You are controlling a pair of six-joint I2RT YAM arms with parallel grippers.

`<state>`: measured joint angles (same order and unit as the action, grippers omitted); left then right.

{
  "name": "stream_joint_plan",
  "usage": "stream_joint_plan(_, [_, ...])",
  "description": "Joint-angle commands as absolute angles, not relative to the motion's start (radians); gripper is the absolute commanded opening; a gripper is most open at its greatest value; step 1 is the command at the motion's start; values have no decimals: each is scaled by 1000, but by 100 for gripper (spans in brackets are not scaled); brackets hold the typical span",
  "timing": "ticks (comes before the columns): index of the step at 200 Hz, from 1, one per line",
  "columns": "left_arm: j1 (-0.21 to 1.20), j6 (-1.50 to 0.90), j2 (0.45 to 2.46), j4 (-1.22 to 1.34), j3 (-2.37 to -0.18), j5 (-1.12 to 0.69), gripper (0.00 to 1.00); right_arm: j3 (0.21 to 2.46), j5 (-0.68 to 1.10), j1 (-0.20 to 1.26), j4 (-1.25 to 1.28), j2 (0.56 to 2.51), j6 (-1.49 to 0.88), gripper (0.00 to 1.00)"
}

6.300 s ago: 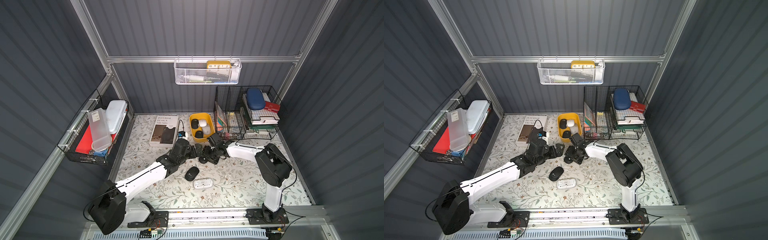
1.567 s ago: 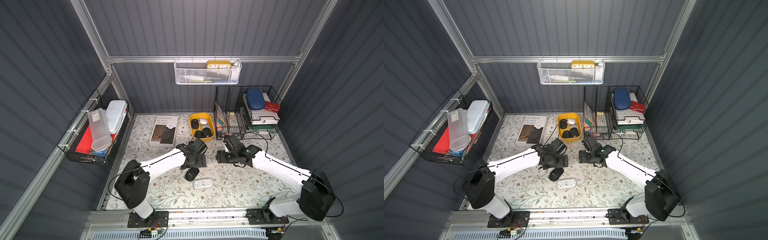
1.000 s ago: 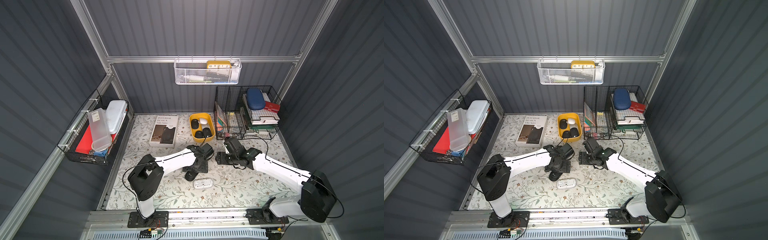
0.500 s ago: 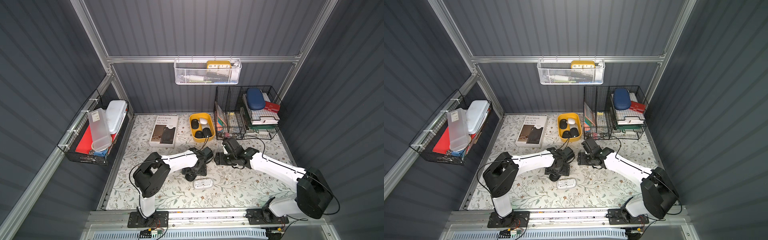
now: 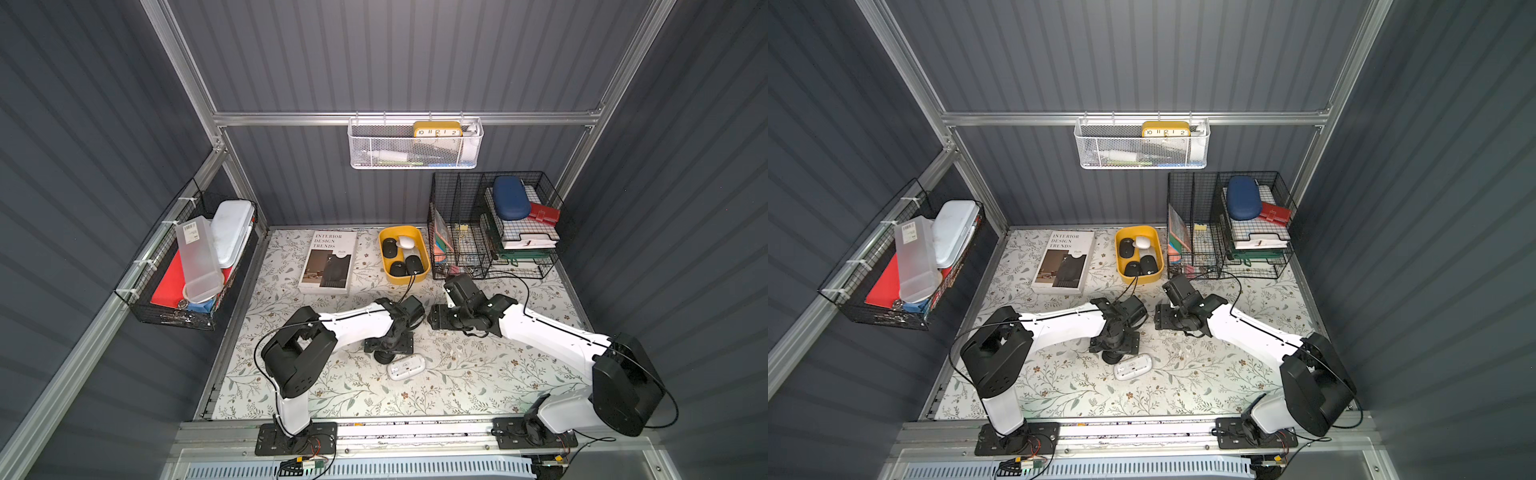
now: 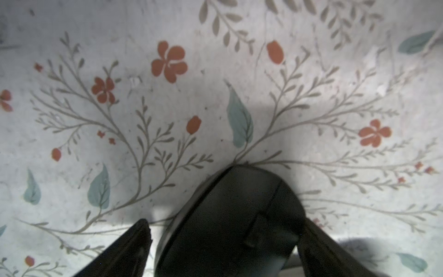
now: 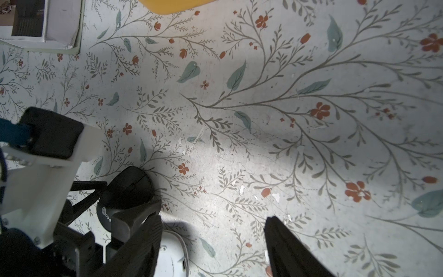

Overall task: Put the mouse in the storage box
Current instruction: Pick up the mouse from the center of the board.

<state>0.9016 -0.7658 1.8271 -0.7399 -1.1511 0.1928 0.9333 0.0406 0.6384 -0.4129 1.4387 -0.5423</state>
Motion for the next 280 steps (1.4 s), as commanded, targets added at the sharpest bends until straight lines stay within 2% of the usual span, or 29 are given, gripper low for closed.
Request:
stream_joint_plan(1, [901,-760,1804,-792,-1121,167,94,960,50,635,-420,1456,-553,72])
stream_joint_plan(30, [901,-759,1822,-771,-1110,172,86,964,58,635,-423,1457,-551,72])
stream_joint_plan(55, [901,-759,1825,-746,-1123,172,83,960,50,636,-426,1453,-551,72])
stream_joint_plan(117, [901,-751,1867,-709,-1157,190,84,960,59,636,-425,1455,-557,72])
stream_joint_plan(134, [901,-743,1879,-704,-1162,193,81,962,57,635,-428,1456,-554,72])
stream_joint_plan(175, [902,-739,1881,-704,-1177,196,64,956,52,635,-428,1449,-558,72])
stream_joint_plan(217, [900,-733,1887,-706,-1208,194,57,953,49,635,-436,1439,-559,72])
stream_joint_plan(246, [880,-700,1908,-745,-1293,202,56,959,-33,634,-477,1405,-558,72])
stream_joint_plan(280, [788,-657,1945,-795,-1490,232,54,964,-123,591,-546,1346,-550,72])
